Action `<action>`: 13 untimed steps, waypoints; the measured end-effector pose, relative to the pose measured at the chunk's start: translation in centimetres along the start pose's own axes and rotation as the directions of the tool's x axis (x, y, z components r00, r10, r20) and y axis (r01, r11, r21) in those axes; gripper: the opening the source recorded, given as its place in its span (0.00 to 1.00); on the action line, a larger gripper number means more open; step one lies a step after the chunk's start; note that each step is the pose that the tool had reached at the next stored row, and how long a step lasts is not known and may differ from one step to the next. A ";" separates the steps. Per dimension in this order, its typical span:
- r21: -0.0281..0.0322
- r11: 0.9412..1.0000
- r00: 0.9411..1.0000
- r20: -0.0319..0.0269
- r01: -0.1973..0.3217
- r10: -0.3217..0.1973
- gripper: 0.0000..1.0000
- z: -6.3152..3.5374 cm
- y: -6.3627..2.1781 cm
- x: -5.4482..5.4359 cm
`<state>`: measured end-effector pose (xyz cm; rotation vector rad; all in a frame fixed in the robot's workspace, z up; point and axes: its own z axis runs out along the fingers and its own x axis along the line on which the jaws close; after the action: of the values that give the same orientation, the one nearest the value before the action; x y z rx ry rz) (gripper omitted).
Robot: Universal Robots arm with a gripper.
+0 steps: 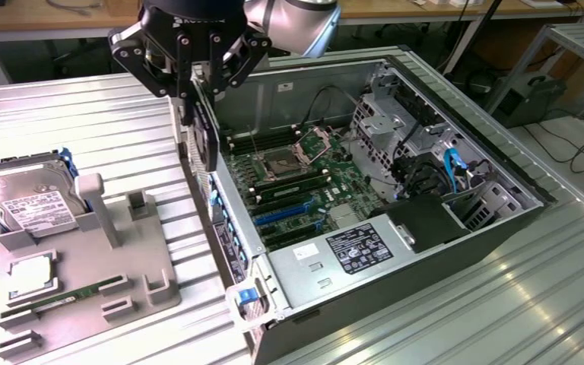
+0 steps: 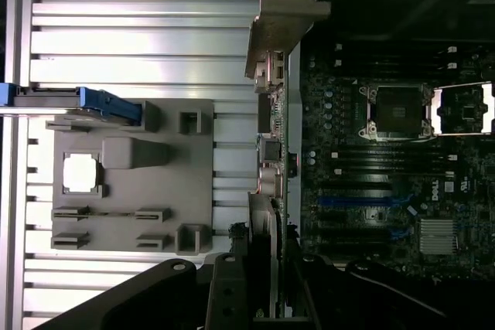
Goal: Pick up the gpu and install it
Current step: 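Pick up the gpu and move the gpu toward the slot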
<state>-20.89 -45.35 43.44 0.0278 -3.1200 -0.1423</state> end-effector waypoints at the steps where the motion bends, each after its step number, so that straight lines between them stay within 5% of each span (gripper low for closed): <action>1: 0.000 1.000 1.000 0.000 0.000 0.000 0.27 0.00 0.00 -0.1; 13: 0.000 1.000 1.000 0.000 0.000 0.000 0.27 -0.02 -0.02 -1.3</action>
<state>-19.62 -45.35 43.44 0.0277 -3.1200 -0.1422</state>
